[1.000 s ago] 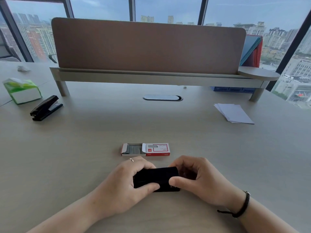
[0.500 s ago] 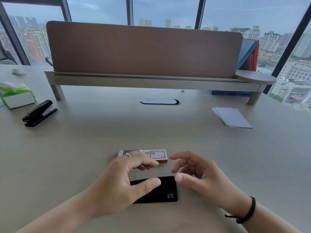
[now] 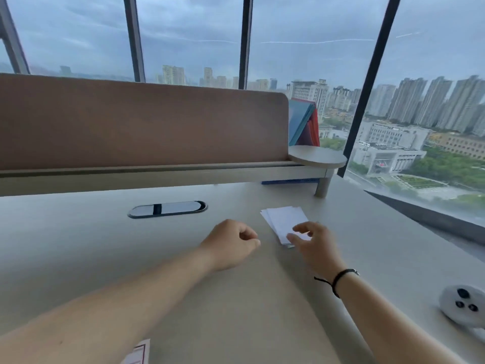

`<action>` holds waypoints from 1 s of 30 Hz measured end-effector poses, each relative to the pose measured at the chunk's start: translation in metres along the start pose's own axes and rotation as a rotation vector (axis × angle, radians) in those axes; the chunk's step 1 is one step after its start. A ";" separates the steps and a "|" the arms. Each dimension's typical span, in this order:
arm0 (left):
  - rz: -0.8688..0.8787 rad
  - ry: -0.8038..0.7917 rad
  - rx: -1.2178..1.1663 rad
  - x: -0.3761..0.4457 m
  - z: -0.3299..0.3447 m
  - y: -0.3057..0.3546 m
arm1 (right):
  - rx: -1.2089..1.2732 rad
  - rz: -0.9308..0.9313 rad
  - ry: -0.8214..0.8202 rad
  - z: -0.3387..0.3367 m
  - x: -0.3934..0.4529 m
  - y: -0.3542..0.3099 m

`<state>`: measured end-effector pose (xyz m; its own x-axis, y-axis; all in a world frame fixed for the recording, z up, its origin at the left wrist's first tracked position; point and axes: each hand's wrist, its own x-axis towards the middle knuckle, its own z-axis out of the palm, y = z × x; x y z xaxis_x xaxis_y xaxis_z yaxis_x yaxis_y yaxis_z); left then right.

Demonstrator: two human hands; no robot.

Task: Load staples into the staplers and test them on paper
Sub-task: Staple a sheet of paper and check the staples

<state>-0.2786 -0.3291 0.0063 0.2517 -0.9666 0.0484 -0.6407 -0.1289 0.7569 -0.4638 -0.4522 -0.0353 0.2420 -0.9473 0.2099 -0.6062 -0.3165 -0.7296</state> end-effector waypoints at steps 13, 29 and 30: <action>0.097 -0.099 0.322 0.093 0.072 0.010 | -0.361 -0.037 -0.019 0.001 0.034 0.031; 0.413 -0.010 0.549 0.095 0.073 -0.001 | -0.278 -0.078 -0.020 0.000 0.031 0.028; 0.509 0.041 0.603 0.095 0.071 -0.003 | -0.269 -0.072 -0.024 0.000 0.031 0.028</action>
<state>-0.3046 -0.4359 -0.0378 -0.1594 -0.9315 0.3269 -0.9640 0.2182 0.1517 -0.4731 -0.4905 -0.0491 0.3078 -0.9213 0.2376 -0.7656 -0.3881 -0.5131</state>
